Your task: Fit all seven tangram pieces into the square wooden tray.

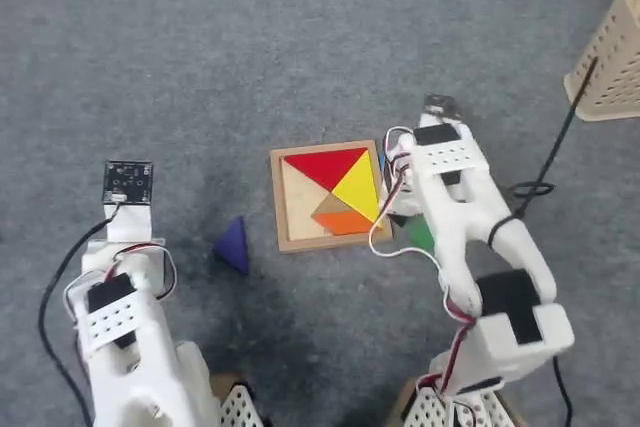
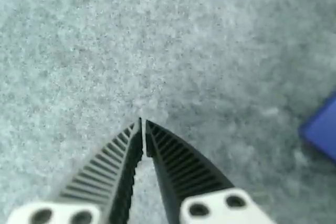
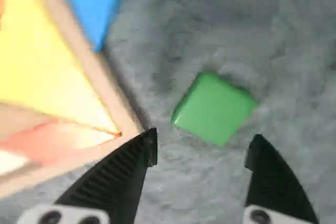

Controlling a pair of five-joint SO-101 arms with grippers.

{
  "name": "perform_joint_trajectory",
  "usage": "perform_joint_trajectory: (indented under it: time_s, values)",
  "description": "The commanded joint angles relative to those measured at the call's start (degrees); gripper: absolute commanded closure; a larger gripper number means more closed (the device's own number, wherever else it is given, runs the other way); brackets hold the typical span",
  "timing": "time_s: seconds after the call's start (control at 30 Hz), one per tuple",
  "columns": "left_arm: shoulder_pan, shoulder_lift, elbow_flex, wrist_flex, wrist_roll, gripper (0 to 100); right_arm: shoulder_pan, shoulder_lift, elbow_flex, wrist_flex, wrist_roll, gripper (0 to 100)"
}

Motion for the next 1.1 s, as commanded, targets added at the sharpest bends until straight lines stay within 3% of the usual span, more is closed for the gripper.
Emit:
perform_joint_trajectory:
  time_s: [0.0,0.4,0.6,1.07]
  values:
    - [-0.09,-1.67,-0.22,-1.05,-0.44,99,2.86,1.19,-4.66,2.68,-5.98,69.8]
    - [-0.09,-1.67,-0.22,-1.05,-0.44,99,4.53,10.24,-6.77,2.15,-6.51,70.5]
    - [-0.09,-1.67,-0.22,-1.05,-0.44,99,4.70,11.91,-9.32,2.95,-5.80,81.8]
    - [-0.09,-1.67,-0.22,-1.05,-0.44,99,12.79,11.74,-14.07,7.34,21.19,74.6]
